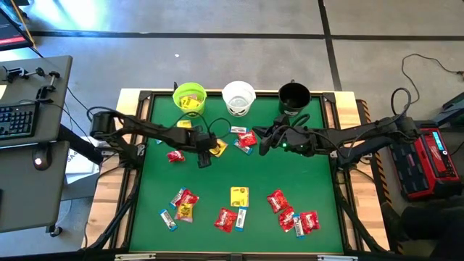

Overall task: Sort candy by brand, put in halloween buckets
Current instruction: Put the yellow candy into the green bucket

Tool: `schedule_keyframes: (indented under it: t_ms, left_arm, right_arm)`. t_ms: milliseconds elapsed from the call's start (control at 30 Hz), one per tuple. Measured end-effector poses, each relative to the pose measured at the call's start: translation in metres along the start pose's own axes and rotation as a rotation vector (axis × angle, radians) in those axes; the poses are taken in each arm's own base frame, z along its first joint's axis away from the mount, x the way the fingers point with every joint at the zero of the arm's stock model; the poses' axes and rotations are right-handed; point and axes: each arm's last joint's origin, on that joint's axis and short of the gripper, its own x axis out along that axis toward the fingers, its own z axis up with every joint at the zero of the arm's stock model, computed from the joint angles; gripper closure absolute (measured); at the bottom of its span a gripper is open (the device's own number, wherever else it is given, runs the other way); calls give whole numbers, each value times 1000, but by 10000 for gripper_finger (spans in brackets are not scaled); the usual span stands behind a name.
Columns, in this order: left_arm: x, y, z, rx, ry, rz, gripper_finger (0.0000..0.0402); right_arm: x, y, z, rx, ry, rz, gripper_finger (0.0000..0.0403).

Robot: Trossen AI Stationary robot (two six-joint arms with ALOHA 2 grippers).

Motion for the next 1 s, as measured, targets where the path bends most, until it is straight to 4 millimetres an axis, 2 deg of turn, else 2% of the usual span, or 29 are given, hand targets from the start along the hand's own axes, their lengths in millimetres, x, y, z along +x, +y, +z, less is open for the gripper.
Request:
schedule_keyframes:
  t_ms: [233, 367, 467, 667, 867, 1000]
  left_arm:
    - [9, -3, 1, 36, 4, 1, 215]
    - [9, -3, 4, 29, -24, -5, 246]
    - [9, -3, 5, 25, -39, -11, 285]
    - [9, -6, 6, 78, -51, -9, 389]
    - [-1, -11, 21, 114, -90, -24, 400]
    - [-15, -10, 36, 111, -114, -37, 401]
  right_arm:
    - [0, 0, 0, 0, 0, 0, 402]
    - [0, 0, 0, 0, 0, 0, 402]
    - [0, 0, 0, 0, 0, 0, 402]
    - [0, 0, 0, 1, -1, 0, 402]
    - [0, 0, 0, 1, -1, 0, 402]
    - [0, 0, 0, 1, -1, 0, 402]
